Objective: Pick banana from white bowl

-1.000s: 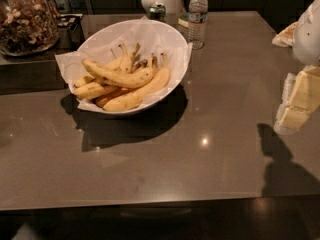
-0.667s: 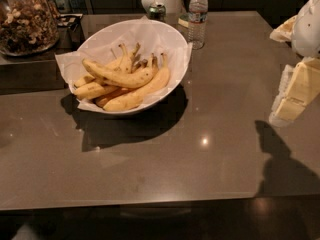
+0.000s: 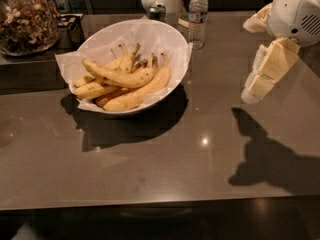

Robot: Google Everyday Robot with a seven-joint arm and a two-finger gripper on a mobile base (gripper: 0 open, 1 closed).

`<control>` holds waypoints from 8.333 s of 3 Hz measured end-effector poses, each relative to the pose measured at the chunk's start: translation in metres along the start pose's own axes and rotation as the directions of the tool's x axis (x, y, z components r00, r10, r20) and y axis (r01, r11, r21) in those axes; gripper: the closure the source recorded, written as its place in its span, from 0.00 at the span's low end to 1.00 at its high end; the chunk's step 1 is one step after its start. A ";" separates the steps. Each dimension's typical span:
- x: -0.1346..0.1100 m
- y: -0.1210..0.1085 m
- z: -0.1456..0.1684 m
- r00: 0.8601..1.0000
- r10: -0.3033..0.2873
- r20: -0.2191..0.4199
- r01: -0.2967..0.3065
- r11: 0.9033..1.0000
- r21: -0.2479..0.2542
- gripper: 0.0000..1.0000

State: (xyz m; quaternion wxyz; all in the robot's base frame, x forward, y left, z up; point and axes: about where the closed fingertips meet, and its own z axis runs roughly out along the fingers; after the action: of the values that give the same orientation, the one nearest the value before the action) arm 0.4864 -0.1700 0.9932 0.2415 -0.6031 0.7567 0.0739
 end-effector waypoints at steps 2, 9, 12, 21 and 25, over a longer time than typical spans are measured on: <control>-0.013 0.007 0.012 0.999 -0.028 0.045 0.030 0.999 -0.028 0.00; -0.118 -0.018 0.087 0.910 -0.034 0.414 0.096 0.987 -0.131 0.00; -0.150 -0.015 0.138 0.883 -0.006 0.469 0.135 0.961 -0.242 0.00; -0.181 -0.012 0.201 0.883 0.033 0.468 0.147 0.928 -0.342 0.90; -0.174 -0.015 0.160 0.856 -0.035 0.516 0.169 0.962 -0.215 1.00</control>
Offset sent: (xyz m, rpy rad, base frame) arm -0.0051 0.0373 -0.0170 0.0808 0.0159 0.1074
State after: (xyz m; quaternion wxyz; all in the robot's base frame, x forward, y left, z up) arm 0.5723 0.0432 0.9357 0.3569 -0.6275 0.6175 0.3124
